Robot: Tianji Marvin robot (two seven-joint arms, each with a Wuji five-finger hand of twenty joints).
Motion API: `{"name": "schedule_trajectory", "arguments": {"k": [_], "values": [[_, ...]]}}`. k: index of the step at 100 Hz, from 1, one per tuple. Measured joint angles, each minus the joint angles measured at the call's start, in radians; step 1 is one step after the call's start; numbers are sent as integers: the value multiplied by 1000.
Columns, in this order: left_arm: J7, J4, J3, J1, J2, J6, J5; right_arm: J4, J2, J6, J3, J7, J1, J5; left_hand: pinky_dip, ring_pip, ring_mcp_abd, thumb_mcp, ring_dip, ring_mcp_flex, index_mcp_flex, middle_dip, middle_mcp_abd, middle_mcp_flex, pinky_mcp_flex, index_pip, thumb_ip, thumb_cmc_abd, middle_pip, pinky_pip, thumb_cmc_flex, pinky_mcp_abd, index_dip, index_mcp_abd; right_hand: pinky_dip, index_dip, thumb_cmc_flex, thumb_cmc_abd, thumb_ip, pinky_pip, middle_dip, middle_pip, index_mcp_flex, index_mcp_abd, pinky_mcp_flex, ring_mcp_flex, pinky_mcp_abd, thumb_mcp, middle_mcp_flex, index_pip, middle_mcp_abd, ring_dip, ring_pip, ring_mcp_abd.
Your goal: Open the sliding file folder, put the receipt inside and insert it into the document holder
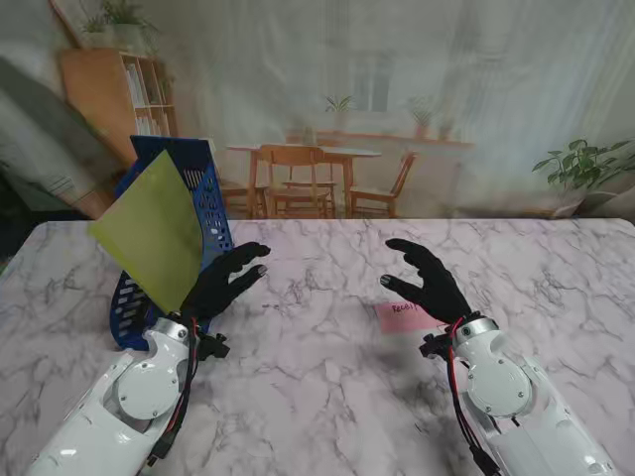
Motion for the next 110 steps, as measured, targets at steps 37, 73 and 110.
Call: {"name": "schedule_trajectory", "arguments": {"k": [37, 73, 110], "values": [[-31, -22, -3, 11, 3, -11, -15, -31, 3, 2, 0, 1, -21, -16, 0, 0, 0, 0, 0, -2, 0, 1, 0, 0, 0, 0, 0, 0, 0, 0, 0, 0, 0, 0, 1, 0, 0, 0, 0, 0, 0, 0, 0, 0, 0, 0, 0, 0, 0, 0, 0, 0, 0, 0], [-97, -216, -113, 105, 11, -132, -2, -46, 3, -3, 12, -12, -44, -24, 0, 0, 0, 0, -8, -2, 0, 2, 0, 2, -1, 0, 0, 0, 0, 0, -4, 0, 0, 1, 1, 0, 0, 0, 0, -2, 0, 0, 0, 0, 0, 0, 0, 0, 0, 0, 1, 0, 0, 0], [-192, -369, -318, 61, 36, -229, -1, -67, 4, -17, 17, -3, -65, -21, 0, 0, -19, 0, -12, -2, 0, 2, -3, 2, 9, -2, 0, 0, 0, 0, -16, -1, 0, 1, 3, 0, 0, 0, 0, -2, 0, 0, 0, 0, 0, 0, 0, 0, 0, 0, 2, 0, 0, 0]]}}
